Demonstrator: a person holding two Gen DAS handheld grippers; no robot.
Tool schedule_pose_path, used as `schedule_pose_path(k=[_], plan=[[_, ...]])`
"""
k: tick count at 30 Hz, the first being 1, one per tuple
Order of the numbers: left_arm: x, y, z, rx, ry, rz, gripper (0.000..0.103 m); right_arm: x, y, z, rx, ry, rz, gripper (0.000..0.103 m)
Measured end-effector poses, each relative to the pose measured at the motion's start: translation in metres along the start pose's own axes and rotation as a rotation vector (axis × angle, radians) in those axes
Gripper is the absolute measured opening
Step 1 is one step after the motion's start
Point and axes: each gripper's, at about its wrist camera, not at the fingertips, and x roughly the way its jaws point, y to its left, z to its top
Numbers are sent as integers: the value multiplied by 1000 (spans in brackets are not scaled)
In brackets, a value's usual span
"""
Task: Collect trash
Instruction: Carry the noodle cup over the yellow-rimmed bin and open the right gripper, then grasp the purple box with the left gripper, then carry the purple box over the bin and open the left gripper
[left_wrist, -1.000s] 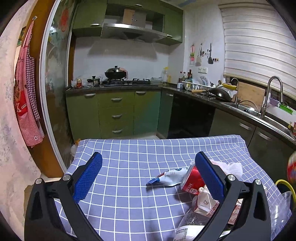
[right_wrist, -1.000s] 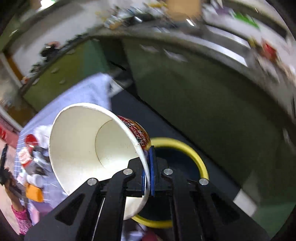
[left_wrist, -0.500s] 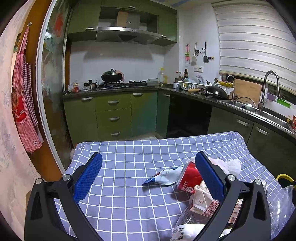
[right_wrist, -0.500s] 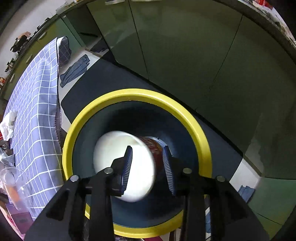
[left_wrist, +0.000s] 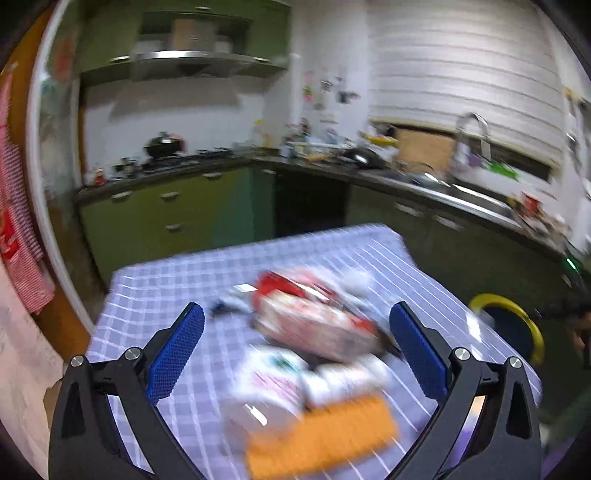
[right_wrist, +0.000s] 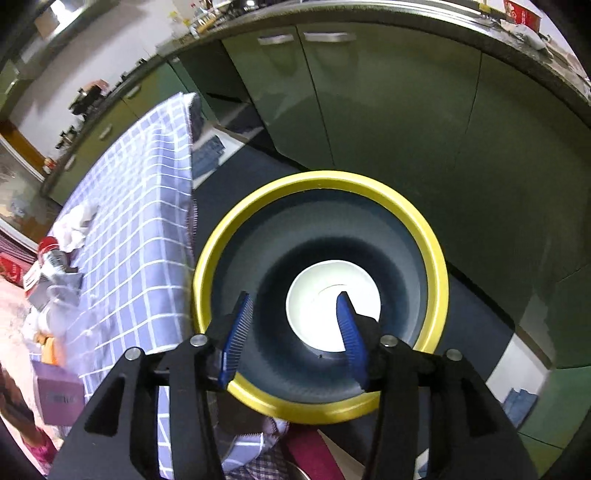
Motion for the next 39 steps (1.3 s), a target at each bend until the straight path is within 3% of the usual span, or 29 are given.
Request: schedule_pose_path(k=[7,13,19,25,28,32,39], plan=[[-43,-74,-39,122,86,-143,99,-15,4,-19,-42,-42,54,50],[-36,-115,-72,145,178,-267,99,-28,1,-31,-63,-69,77,52],[-5,-126,-90,135,265,-231,99,-39,-2,-40,-66,-90,96,54],[21,-109,-100,44,334,-196,81,-40,-4,-40,-72,-95,102,54],[24,-108,-103,45,340,-170,77,-38,-3,-39,-78,-93,108,54],[25,-111,-103,53,336,-161,54,-35,-1,-40,-85,-90,116,54],[12,-120,-92,96,310,-203,54,-38,-4,-40,-82,-98,121,54]])
